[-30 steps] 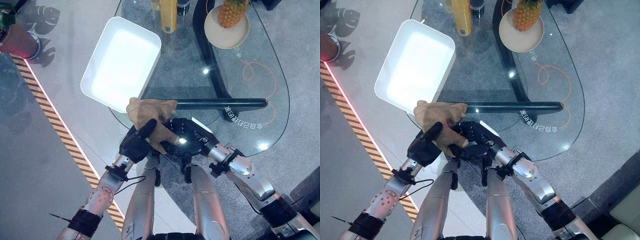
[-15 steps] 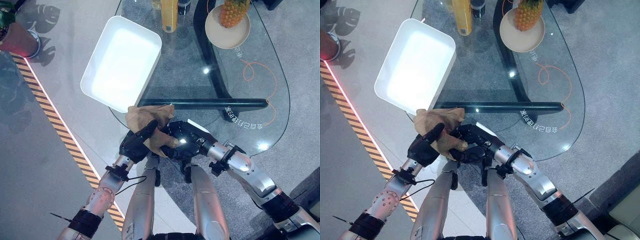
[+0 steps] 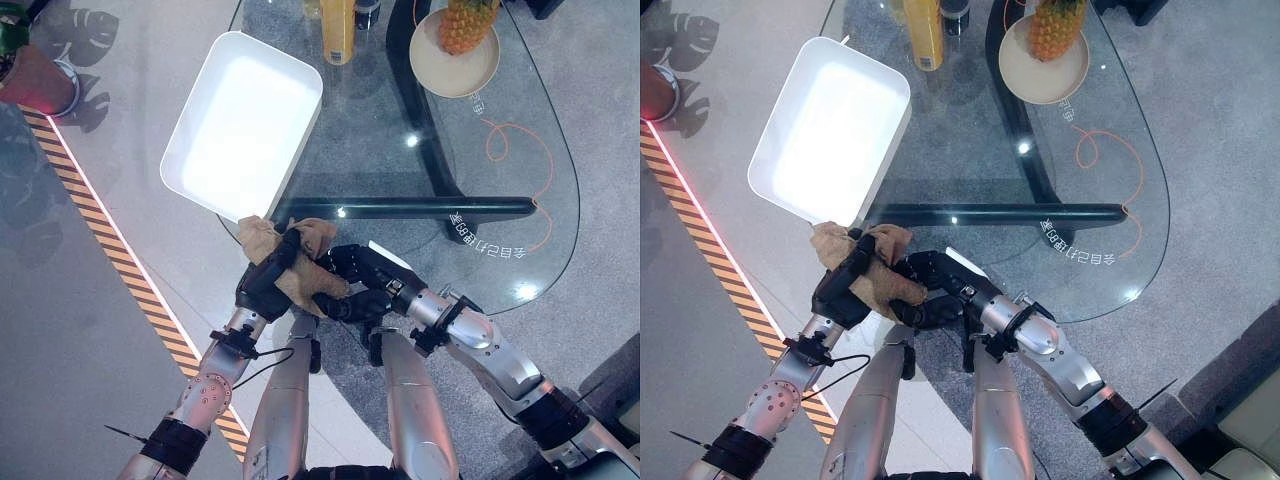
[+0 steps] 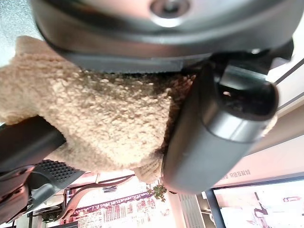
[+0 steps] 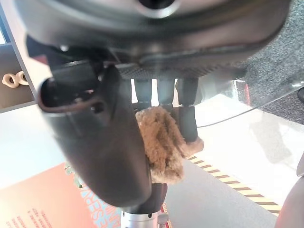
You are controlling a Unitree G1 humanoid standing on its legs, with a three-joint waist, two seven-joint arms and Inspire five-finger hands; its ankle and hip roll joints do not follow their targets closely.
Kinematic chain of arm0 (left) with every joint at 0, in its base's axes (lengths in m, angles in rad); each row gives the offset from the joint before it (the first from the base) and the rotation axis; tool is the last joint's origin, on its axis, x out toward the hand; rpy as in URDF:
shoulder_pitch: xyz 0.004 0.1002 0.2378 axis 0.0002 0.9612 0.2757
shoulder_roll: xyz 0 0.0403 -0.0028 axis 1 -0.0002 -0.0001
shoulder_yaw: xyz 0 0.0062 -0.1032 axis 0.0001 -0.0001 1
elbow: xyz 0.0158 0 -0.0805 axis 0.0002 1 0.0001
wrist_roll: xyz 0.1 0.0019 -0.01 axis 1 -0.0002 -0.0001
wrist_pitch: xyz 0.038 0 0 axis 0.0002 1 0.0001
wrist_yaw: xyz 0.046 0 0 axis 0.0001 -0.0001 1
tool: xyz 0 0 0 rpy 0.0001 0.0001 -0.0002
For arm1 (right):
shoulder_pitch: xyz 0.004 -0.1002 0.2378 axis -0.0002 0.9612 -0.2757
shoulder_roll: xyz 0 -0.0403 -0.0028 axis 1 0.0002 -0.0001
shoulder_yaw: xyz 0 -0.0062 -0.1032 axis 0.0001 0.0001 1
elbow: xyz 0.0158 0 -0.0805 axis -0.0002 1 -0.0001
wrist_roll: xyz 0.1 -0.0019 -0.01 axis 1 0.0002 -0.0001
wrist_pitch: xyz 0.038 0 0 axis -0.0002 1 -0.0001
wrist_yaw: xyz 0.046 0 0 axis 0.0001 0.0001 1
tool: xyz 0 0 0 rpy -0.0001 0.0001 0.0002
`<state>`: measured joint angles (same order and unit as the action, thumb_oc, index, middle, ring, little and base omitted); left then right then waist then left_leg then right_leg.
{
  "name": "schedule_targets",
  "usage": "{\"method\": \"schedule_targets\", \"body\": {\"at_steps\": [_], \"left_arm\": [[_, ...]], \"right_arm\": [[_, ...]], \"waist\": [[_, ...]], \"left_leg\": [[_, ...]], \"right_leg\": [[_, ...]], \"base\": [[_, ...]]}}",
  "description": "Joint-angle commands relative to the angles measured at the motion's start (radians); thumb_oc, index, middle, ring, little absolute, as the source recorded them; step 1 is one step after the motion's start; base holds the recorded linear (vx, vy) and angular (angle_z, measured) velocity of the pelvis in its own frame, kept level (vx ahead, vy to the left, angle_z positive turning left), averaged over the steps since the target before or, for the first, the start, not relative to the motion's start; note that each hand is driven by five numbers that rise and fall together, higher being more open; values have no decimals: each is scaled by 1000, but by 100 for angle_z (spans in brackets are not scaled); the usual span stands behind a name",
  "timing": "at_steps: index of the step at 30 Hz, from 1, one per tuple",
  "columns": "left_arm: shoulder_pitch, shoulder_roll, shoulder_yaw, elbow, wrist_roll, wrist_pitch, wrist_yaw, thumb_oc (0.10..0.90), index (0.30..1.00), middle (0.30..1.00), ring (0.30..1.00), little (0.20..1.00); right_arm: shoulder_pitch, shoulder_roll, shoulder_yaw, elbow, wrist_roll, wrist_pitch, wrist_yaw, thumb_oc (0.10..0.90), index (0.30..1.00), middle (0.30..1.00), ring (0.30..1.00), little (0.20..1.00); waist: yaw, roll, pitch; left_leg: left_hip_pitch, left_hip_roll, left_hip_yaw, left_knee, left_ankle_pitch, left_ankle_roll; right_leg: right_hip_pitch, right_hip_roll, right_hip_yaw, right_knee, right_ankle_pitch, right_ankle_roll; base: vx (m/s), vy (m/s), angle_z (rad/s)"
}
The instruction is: Wipe the table with a cloth and put it in the basket.
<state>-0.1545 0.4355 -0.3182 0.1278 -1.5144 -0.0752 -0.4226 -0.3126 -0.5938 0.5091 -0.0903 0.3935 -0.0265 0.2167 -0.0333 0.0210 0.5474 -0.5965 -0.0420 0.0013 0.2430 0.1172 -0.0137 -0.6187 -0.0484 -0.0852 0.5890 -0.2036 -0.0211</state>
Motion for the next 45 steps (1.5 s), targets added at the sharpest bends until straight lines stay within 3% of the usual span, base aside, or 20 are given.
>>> {"method": "schedule_targets", "body": {"at_steps": [1, 3, 4, 5, 7, 20, 30, 33, 36, 39, 40, 42, 45], "left_arm": [[-32, -44, 28, -181, -42, -18, -136, 100, 300, 300, 300, 200], [-30, -46, 32, -183, -41, -18, -133, 100, 300, 300, 300, 200], [-28, -51, 36, -183, -40, -20, -132, 100, 300, 300, 300, 200], [-25, -53, 38, -183, -38, -21, -133, 100, 300, 300, 300, 200], [-23, -55, 40, -186, -38, -22, -131, 100, 300, 300, 300, 200], [10, -66, 99, -200, -23, -1, -133, 100, 300, 300, 300, 200], [25, -69, 152, -202, 17, -52, -130, 100, 300, 300, 300, 200], [27, -63, 165, -202, 46, -98, -125, 100, 300, 300, 300, 200], [19, -53, 190, -208, 141, -261, -46, 100, 300, 300, 300, 200], [9, -45, 207, -206, 205, -333, 14, 100, 300, 300, 300, 200], [3, -36, 222, -202, 304, -401, 97, 100, 300, 300, 300, 200], [-6, -15, 241, -203, 468, -474, 235, 100, 300, 300, 300, 200], [-17, 5, 271, -198, 604, -515, 373, 100, 300, 300, 300, 200]], "right_arm": [[-14, 42, 0, -124, 11, -112, -29, 100, 300, 300, 300, 200], [-11, 45, -8, -127, 15, -117, -44, 100, 300, 300, 300, 200], [-5, 51, -21, -130, 8, -125, -65, 347, 512, 512, 512, 447], [-2, 51, -28, -133, 2, -132, -81, 665, 785, 785, 785, 765], [0, 51, -36, -136, -1, -143, -104, 800, 900, 900, 900, 900], [58, 41, -189, -194, -39, -209, -204, 800, 900, 900, 900, 900], [109, 42, -268, -198, -27, -227, -215, 800, 900, 900, 900, 900], [120, 42, -272, -194, -13, -218, -199, 800, 900, 900, 900, 900], [126, 49, -261, -169, -5, -174, -161, 800, 900, 900, 900, 900], [126, 53, -245, -149, 7, -143, -145, 800, 900, 900, 900, 900], [127, 57, -231, -129, 3, -116, -132, 800, 900, 900, 900, 900], [136, 62, -209, -97, 31, -91, -111, 800, 900, 900, 900, 900], [141, 67, -189, -54, 16, -54, -89, 800, 900, 900, 900, 900]], "waist": [[-7, -18, -27], [-8, -18, -27], [-9, -18, -27], [-10, -18, -27], [-10, -18, -27], [-19, -29, -27], [-23, -36, -27], [-22, -34, -27], [-20, -28, -27], [-19, -24, -27], [-18, -20, -27], [-14, -14, -27], [-11, -9, -27]], "left_leg": [[-9, -67, 45, 158, -150, 65], [-7, -67, 45, 156, -150, 66], [-6, -67, 46, 153, -150, 67], [-5, -67, 48, 152, -150, 68], [-4, -66, 49, 151, -151, 68], [10, -60, 59, 137, -158, 75], [6, -56, 62, 136, -163, 74], [6, -56, 61, 136, -163, 74], [-5, -58, 60, 145, -164, 72], [-10, -59, 58, 147, -163, 70], [-14, -61, 55, 148, -161, 68], [-23, -64, 52, 150, -157, 66], [-32, -67, 50, 156, -157, 64]], "right_leg": [[44, 73, 70, -240, 177, 11], [45, 74, 71, -241, 177, 12], [44, 75, 72, -242, 178, 12], [43, 75, 72, -242, 178, 12], [43, 75, 72, -242, 178, 13], [46, 84, 79, -243, 180, 21], [42, 83, 76, -240, 176, 22], [41, 83, 74, -239, 175, 23], [33, 79, 72, -236, 171, 20], [30, 78, 71, -235, 168, 17], [28, 77, 72, -235, 167, 15], [22, 75, 69, -234, 164, 11], [15, 73, 67, -229, 159, 8]], "base": [[0, 0, 0], [0, 0, 0], [0, 0, 0], [0, 0, 0], [0, 0, 0], [0, 0, 0], [0, 0, 0], [0, 0, 0], [0, 0, 0], [11, 27, 0], [21, 59, 0], [25, 68, -2], [23, 61, -2]]}}
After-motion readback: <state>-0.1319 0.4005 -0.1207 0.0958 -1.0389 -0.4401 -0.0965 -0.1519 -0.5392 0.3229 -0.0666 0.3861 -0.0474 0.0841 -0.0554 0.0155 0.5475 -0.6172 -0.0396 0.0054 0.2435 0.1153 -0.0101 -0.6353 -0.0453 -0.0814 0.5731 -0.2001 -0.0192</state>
